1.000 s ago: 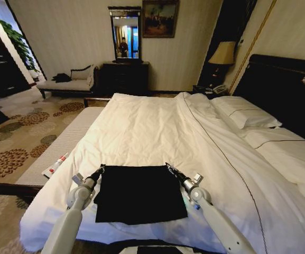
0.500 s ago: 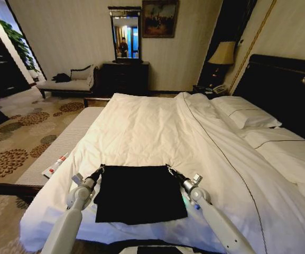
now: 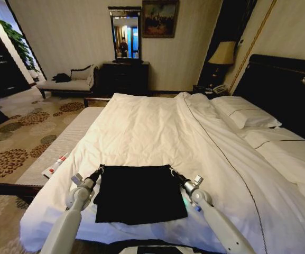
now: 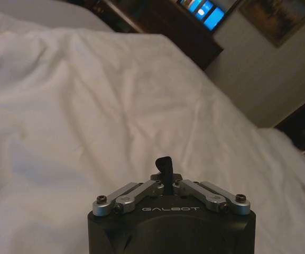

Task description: Fold the clothes on the bed.

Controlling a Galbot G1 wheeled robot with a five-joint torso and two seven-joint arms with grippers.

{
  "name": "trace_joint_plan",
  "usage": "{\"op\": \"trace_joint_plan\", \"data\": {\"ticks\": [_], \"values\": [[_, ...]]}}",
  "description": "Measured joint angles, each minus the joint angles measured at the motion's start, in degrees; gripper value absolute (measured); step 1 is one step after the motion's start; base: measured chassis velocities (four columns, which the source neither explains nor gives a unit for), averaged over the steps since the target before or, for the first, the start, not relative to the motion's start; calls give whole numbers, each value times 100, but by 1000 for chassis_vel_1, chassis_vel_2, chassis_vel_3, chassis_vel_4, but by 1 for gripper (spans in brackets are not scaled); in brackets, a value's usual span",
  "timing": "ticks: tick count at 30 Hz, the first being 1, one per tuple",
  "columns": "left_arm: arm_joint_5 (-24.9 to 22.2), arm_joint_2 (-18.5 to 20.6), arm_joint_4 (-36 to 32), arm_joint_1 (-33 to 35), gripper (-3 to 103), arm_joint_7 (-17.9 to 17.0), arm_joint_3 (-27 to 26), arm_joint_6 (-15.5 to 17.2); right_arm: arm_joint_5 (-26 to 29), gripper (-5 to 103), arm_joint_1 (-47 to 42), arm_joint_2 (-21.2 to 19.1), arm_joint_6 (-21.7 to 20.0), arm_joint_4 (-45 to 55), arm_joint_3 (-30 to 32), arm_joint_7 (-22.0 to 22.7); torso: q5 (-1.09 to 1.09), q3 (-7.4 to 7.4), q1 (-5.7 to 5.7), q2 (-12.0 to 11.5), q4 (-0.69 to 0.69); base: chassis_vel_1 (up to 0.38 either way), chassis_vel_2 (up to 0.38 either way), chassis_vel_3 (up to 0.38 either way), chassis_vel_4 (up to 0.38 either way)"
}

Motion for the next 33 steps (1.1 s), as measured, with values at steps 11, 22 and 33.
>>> {"op": "trace_joint_plan", "data": {"ticks": [11, 22, 33], "values": [[-740, -320, -1749, 726, 1, 188, -848, -199, 510, 0, -911, -45, 889, 1656, 754, -1299, -1, -1, -1, 1, 1, 0, 0, 0, 0], [-1338, -273, -2829, 1230, 1, 180, -1537, -215, 542, 0, -1734, 202, 1228, 2820, 1474, -1505, -1, -1, -1, 1, 0, 0, 0, 0, 0], [-1430, -257, -4087, 1819, 1, 62, -1866, -254, 31, 0, -2637, 452, 1447, 4273, 2008, -793, -2, -1, -1, 1, 0, 0, 0, 0, 0]]}}
